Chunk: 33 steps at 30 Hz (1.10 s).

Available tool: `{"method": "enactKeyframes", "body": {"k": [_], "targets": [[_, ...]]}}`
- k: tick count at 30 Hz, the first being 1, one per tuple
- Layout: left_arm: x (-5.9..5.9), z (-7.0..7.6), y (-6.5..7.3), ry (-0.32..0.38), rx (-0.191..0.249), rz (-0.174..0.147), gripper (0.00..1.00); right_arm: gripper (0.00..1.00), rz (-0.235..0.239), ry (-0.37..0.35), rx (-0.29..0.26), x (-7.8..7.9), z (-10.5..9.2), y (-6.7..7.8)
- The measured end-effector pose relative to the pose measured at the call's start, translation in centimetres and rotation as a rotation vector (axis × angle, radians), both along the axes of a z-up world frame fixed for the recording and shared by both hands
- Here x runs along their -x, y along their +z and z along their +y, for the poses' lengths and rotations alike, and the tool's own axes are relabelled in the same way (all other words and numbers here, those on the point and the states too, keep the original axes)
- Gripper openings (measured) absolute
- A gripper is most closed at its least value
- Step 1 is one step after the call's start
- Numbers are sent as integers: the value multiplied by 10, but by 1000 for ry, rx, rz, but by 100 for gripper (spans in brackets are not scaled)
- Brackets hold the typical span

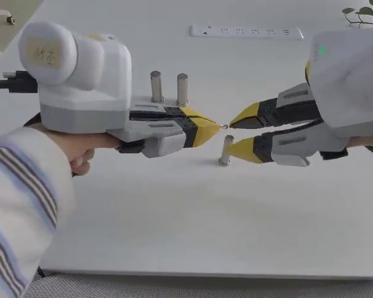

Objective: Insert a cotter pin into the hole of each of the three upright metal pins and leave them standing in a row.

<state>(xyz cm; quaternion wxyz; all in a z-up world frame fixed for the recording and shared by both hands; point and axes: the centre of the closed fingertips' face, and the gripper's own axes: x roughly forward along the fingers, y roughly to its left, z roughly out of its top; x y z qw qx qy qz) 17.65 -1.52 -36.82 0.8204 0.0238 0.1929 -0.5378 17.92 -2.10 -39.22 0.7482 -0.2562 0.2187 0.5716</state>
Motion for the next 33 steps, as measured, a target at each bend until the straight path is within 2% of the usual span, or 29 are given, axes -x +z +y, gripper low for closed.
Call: {"method": "enactKeyframes", "body": {"k": [2, 5, 7, 8, 11, 17, 23, 29, 33], "targets": [[6, -1, 1, -19, -2, 3, 0, 14, 28, 8, -8, 6, 1, -1], [12, -3, 1, -55, -24, -24, 0, 12, 47, 11, -27, 10, 3, -1], [14, -5, 5, -67, 0, -26, 0, 11, 60, 14, -43, 13, 4, 0], [15, -6, 6, -77, -2, -33, 0, 11, 73, 22, -53, 15, 5, 1], [18, -7, 7, -103, -11, -49, 0, 9, 85, 33, -63, 19, 6, 2], [20, -10, 9, -120, -4, -53, 0, 3, 104, 30, -94, 21, 7, 8], [20, -10, 4, -138, -31, -55, 0, 0, 108, 36, -97, 23, 4, 10], [22, -13, 2, -161, -37, -53, 0, 0, 115, 58, -77, 29, 2, 9], [27, -17, -2, -192, -60, -57, 0, 0, 116, 85, -57, 34, 0, 8]]}}
